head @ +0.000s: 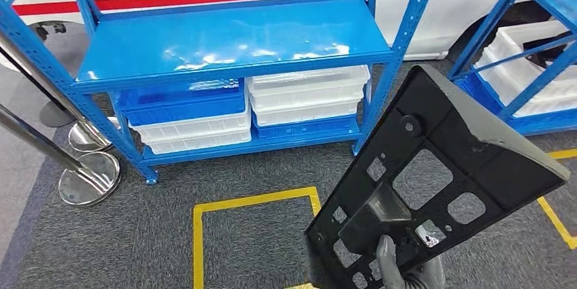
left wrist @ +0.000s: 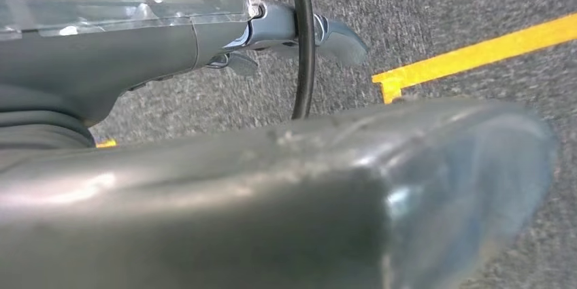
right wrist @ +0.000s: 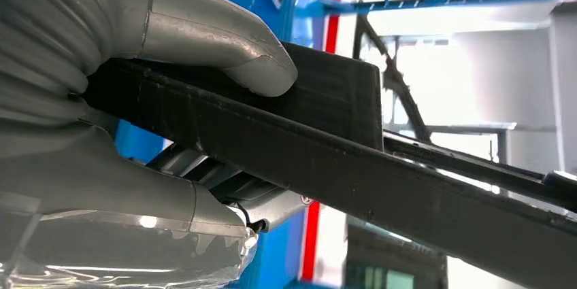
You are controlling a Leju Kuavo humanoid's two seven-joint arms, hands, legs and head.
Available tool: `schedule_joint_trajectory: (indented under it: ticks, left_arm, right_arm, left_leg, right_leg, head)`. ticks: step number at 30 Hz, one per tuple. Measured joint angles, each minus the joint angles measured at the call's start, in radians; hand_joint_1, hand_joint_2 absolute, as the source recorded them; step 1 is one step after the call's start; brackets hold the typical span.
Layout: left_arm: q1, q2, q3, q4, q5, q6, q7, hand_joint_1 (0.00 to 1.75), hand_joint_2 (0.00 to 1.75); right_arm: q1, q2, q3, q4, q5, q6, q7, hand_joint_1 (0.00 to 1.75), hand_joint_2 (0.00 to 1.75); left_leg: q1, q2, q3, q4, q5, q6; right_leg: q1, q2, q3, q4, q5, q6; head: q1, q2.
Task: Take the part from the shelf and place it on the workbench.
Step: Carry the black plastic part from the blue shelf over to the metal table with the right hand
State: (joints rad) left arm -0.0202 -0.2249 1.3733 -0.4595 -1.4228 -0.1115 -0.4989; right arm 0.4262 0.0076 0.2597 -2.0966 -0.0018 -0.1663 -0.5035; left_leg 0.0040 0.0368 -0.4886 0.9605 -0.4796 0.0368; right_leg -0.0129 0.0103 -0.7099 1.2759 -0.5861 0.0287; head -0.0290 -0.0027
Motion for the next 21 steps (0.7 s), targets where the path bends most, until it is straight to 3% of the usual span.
schedule_joint_trajectory:
  ticks: [1, 3, 8, 10, 11, 12, 14, 15, 16, 17, 18, 19, 20, 21]
  left_arm:
    - [0.000, 0.000, 0.001, 0.000, 0.000, 0.000, 0.000, 0.00, 0.00]
    - [-0.002, 0.000, 0.003, 0.000, 0.001, -0.001, 0.000, 0.00, 0.00]
    - [-0.002, -0.001, 0.003, 0.000, 0.001, -0.002, 0.000, 0.00, 0.00]
    - [-0.003, -0.002, 0.004, -0.001, 0.003, -0.003, 0.001, 0.00, 0.00]
    - [-0.006, -0.003, 0.007, -0.002, 0.005, -0.004, 0.001, 0.00, 0.00]
    - [-0.008, -0.004, 0.013, -0.004, 0.009, -0.005, 0.001, 0.00, 0.00]
    - [-0.009, -0.005, 0.024, -0.008, 0.013, -0.009, 0.004, 0.00, 0.00]
    - [-0.007, -0.005, 0.028, -0.011, 0.014, -0.011, 0.005, 0.00, 0.00]
    - [-0.004, -0.005, 0.031, -0.014, 0.014, -0.013, 0.006, 0.00, 0.00]
    - [-0.003, -0.006, 0.034, -0.017, 0.014, -0.014, 0.006, 0.00, 0.00]
    - [-0.002, -0.006, 0.037, -0.019, 0.014, -0.015, 0.006, 0.00, 0.00]
    - [-0.003, -0.006, 0.041, -0.020, 0.014, -0.015, 0.007, 0.00, 0.00]
    - [-0.003, -0.005, 0.044, -0.021, 0.013, -0.015, 0.007, 0.00, 0.00]
    - [-0.004, -0.005, 0.046, -0.021, 0.013, -0.014, 0.007, 0.00, 0.00]
  right_arm:
    - [0.006, 0.000, -0.001, 0.001, 0.001, 0.001, 0.000, 1.75, 1.75]
    - [0.013, 0.000, -0.002, 0.002, 0.001, 0.001, 0.000, 1.75, 1.75]
    - [0.014, 0.000, -0.002, 0.002, 0.002, 0.001, 0.000, 1.75, 1.75]
    - [0.016, 0.000, -0.004, 0.002, 0.005, 0.001, 0.001, 1.75, 1.75]
    - [0.025, 0.005, -0.009, 0.002, 0.020, 0.002, 0.005, 1.75, 1.75]
    - [0.039, 0.013, -0.015, 0.002, 0.037, 0.002, 0.009, 1.75, 1.75]
    - [0.070, 0.033, -0.026, 0.001, 0.070, 0.003, 0.015, 1.75, 1.75]
    - [0.079, 0.041, -0.030, -0.001, 0.074, 0.005, 0.014, 1.75, 1.75]
    - [0.086, 0.047, -0.036, -0.002, 0.075, 0.008, 0.011, 1.75, 1.75]
    - [0.093, 0.053, -0.043, -0.004, 0.075, 0.015, 0.009, 1.75, 1.75]
    - [0.098, 0.059, -0.051, -0.005, 0.078, 0.024, 0.007, 1.75, 1.75]
    - [0.101, 0.065, -0.059, -0.005, 0.082, 0.037, 0.005, 1.75, 1.75]
    - [0.102, 0.072, -0.066, -0.006, 0.089, 0.049, 0.004, 1.75, 1.75]
    - [0.103, 0.079, -0.072, -0.007, 0.097, 0.059, 0.003, 1.75, 1.75]
  left_leg:
    - [0.000, 0.014, -0.002, 0.003, -0.001, -0.001]
    - [0.001, 0.030, -0.004, 0.006, -0.003, -0.003]
    - [0.001, 0.035, -0.004, 0.007, -0.004, -0.005]
    - [-0.001, 0.051, -0.005, 0.018, -0.012, -0.015]
    - [-0.002, 0.066, -0.003, 0.024, -0.018, -0.025]
    - [-0.001, 0.056, -0.009, 0.049, -0.041, -0.038]
    - [0.003, 0.010, -0.048, 0.153, -0.111, -0.055]
    - [0.006, -0.021, -0.081, 0.231, -0.153, -0.059]
    - [0.006, -0.027, -0.109, 0.296, -0.178, -0.060]
    - [0.007, -0.029, -0.126, 0.334, -0.184, -0.060]
    - [0.007, -0.030, -0.123, 0.329, -0.168, -0.060]
    - [0.008, -0.034, -0.103, 0.286, -0.134, -0.058]
    - [0.010, -0.048, -0.070, 0.215, -0.094, -0.056]
    - [0.012, -0.077, -0.039, 0.146, -0.064, -0.053]
  right_leg:
    - [-0.004, -0.004, -0.001, 0.010, 0.006, 0.004]
    - [-0.009, -0.009, 0.020, -0.022, 0.035, 0.009]
    - [-0.011, -0.012, 0.034, -0.046, 0.049, 0.011]
    - [-0.008, -0.049, 0.093, -0.155, 0.080, 0.004]
    - [-0.006, -0.056, 0.120, -0.209, 0.096, -0.008]
    - [-0.005, -0.058, 0.145, -0.261, 0.113, -0.024]
    - [-0.006, -0.018, 0.136, -0.263, 0.122, -0.050]
    - [-0.007, -0.004, 0.132, -0.263, 0.125, -0.054]
    - [-0.007, 0.009, 0.130, -0.261, 0.126, -0.056]
    - [-0.006, 0.023, 0.128, -0.259, 0.127, -0.056]
    - [-0.007, 0.037, 0.127, -0.257, 0.128, -0.056]
    - [-0.007, 0.052, 0.126, -0.254, 0.128, -0.055]
    - [-0.008, 0.066, 0.126, -0.251, 0.129, -0.054]
    - [-0.007, 0.080, 0.124, -0.248, 0.130, -0.050]
  head:
    - [0.000, 0.000]
    - [0.000, 0.000]
    - [0.000, 0.000]
    - [0.000, 0.000]
    - [0.000, 0.000]
    - [0.000, 0.000]
    - [0.000, 0.000]
    - [0.000, 0.000]
    - [0.000, 0.000]
    - [0.000, 0.000]
    - [0.000, 0.000]
    - [0.000, 0.000]
    - [0.000, 0.000]
    - [0.000, 0.000]
